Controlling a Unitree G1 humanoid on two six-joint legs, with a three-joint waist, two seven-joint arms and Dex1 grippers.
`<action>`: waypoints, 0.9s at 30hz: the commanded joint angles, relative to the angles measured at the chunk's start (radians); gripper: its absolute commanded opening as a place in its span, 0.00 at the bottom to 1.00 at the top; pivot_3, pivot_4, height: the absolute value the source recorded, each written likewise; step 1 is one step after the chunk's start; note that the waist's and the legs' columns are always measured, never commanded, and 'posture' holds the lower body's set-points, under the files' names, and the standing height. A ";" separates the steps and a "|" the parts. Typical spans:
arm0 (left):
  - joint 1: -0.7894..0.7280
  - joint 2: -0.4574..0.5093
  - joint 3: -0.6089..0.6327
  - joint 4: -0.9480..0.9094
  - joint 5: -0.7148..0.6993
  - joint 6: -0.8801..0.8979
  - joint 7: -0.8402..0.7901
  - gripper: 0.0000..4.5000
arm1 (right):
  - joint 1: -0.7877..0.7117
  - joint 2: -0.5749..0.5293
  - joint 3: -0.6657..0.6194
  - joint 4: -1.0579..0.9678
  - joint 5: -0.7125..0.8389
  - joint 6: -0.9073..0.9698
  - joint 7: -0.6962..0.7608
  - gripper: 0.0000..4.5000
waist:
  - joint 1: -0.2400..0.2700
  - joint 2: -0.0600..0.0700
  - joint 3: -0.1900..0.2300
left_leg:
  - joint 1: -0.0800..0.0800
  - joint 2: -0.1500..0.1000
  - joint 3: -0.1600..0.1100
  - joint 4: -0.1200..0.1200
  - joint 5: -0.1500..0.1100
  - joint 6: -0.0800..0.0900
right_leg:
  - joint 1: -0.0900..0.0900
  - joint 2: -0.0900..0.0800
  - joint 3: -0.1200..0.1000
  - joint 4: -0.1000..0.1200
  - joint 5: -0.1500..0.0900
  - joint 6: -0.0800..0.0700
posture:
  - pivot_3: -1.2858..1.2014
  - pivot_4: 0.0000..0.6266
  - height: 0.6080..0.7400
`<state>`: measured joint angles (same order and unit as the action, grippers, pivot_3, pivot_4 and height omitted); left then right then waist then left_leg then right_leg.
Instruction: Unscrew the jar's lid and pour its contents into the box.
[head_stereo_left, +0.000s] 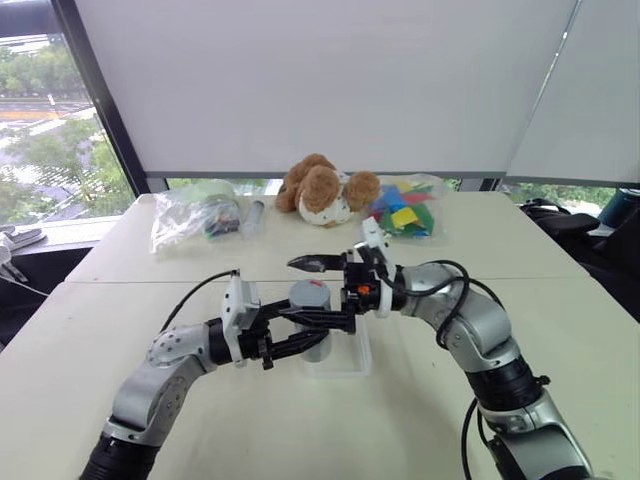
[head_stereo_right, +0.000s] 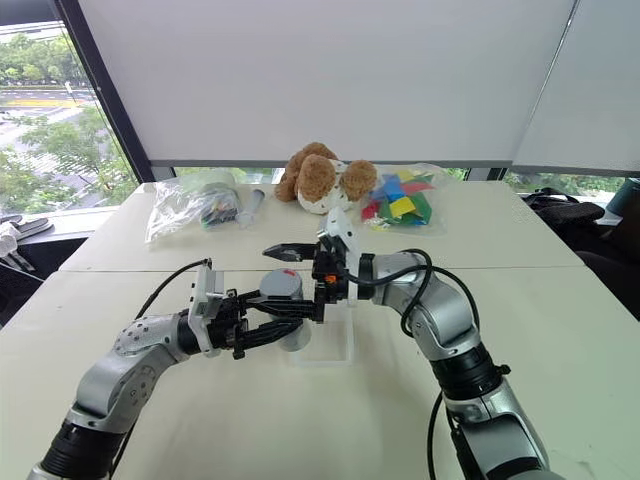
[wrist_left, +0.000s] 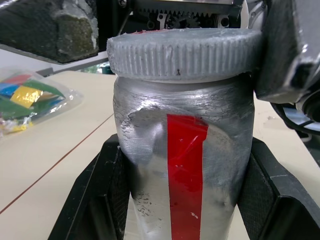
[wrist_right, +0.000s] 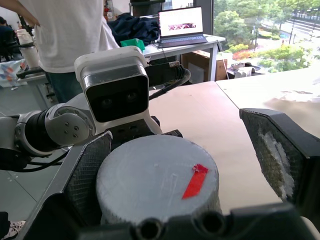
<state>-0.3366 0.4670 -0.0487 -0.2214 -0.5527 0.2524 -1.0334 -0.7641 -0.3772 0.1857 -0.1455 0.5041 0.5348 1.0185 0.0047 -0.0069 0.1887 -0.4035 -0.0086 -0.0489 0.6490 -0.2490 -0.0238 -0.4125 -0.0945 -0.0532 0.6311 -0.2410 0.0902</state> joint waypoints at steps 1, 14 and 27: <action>-0.006 -0.001 -0.016 -0.016 0.011 -0.049 -0.041 0.49 | -0.043 0.013 -0.032 0.008 0.027 0.012 -0.007 0.99 | -0.001 0.000 0.000 | 0.000 0.000 0.000 0.000 0.000 0.000 | 0.000 0.000 0.000 0.000 0.000 0.000 | 0.52 0.24 1.00; 0.002 0.007 -0.023 -0.013 0.006 -0.062 -0.070 0.49 | 0.007 -0.084 -0.093 0.045 0.089 0.019 0.095 0.99 | 0.002 0.000 0.000 | 0.000 0.000 0.000 0.000 0.000 0.000 | 0.000 0.000 0.000 0.000 0.000 0.000 | 0.52 0.24 1.00; -0.003 0.015 -0.011 -0.006 0.012 -0.051 -0.072 0.49 | 0.073 -0.153 -0.147 -0.016 0.183 0.021 0.200 0.99 | 0.003 0.000 0.000 | 0.000 0.000 0.000 0.000 0.000 0.000 | 0.000 0.000 0.000 0.000 0.000 0.000 | 0.52 0.24 1.00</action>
<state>-0.3331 0.4744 -0.0654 -0.2001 -0.5347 0.2098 -1.1018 -0.6805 -0.5220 0.0700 -0.1159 0.6520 0.5608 1.2071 0.0075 -0.0069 0.1887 -0.4036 -0.0085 -0.0488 0.6493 -0.2490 -0.0238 -0.4123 -0.0946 -0.0532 0.6310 -0.2409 0.0902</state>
